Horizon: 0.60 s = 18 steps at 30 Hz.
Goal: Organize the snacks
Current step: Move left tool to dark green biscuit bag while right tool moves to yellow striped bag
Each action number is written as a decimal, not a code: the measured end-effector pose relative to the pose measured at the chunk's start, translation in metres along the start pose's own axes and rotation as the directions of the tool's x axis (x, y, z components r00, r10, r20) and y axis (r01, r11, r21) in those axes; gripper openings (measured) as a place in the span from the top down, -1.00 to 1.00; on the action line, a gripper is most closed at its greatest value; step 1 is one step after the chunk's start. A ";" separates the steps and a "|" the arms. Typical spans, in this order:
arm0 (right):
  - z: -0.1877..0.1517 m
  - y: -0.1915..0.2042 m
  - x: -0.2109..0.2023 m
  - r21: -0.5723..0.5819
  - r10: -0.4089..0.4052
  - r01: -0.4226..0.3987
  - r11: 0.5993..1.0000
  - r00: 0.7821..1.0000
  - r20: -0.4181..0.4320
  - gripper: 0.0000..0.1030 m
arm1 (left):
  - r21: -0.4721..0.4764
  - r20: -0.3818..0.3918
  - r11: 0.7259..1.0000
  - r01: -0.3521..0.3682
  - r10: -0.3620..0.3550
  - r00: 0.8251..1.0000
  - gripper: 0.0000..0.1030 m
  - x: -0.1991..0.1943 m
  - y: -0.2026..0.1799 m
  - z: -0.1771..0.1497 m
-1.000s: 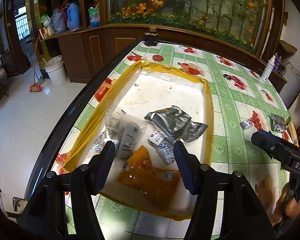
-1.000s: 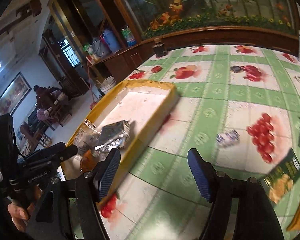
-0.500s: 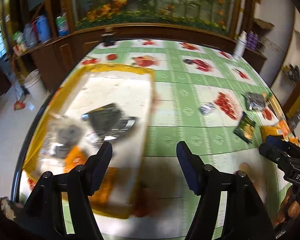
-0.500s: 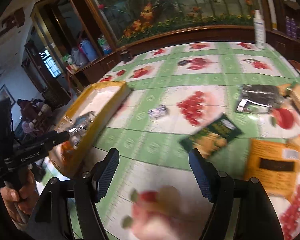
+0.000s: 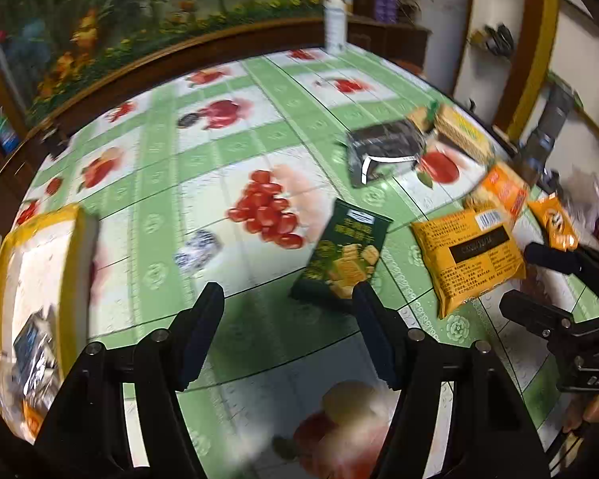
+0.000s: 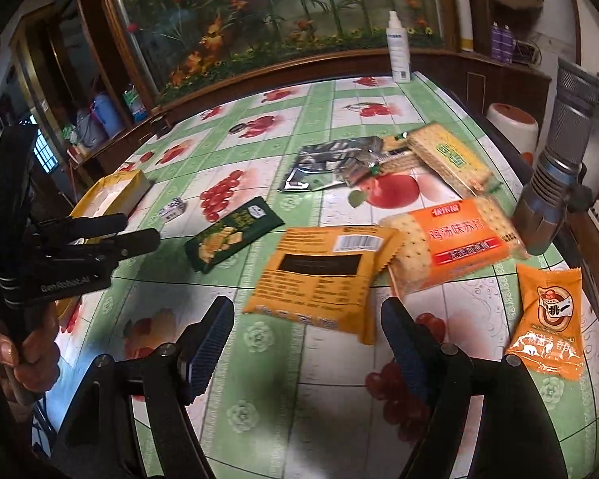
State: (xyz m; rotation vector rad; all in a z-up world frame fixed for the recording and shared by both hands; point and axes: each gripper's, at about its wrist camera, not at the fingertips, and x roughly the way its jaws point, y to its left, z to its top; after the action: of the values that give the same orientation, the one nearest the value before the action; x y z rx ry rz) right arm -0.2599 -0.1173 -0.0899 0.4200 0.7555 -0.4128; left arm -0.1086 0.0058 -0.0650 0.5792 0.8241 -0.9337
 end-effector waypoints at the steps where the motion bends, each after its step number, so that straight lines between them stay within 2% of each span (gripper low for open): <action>1: 0.002 -0.001 0.002 -0.005 0.012 -0.012 1.000 1.000 -0.009 -0.52 | 0.021 -0.007 1.000 0.004 -0.003 1.000 -0.28 0.005 -0.005 0.003; 5: 0.015 -0.001 0.006 -0.101 0.084 -0.087 0.991 0.996 -0.034 -0.54 | 0.080 -0.019 0.997 -0.013 0.014 1.000 -0.28 0.018 -0.015 0.011; 7: 0.025 0.004 0.008 -0.203 0.119 -0.129 0.970 0.991 -0.063 -0.57 | 0.100 -0.024 0.995 -0.003 0.005 1.000 -0.28 0.021 -0.015 0.014; 9: 0.031 0.015 0.012 -0.338 0.104 -0.133 0.932 0.989 -0.103 -0.60 | 0.121 -0.027 0.993 0.004 -0.001 1.000 -0.28 0.025 -0.016 0.017; 12: 0.040 0.029 0.026 -0.504 0.086 -0.168 0.847 0.979 -0.183 -0.60 | 0.148 -0.037 0.989 0.022 -0.017 0.999 -0.28 0.030 -0.017 0.020; 18: 0.047 0.033 0.058 -0.595 0.092 -0.287 0.751 0.937 -0.336 -0.63 | 0.168 -0.061 0.983 0.069 -0.059 0.996 -0.28 0.041 -0.017 0.024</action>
State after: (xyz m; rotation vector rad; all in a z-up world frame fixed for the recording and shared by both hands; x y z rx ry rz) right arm -0.1785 -0.1248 -0.0942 -0.0987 1.0721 0.1245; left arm -0.1012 -0.0391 -0.0865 0.7329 0.8213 -1.0578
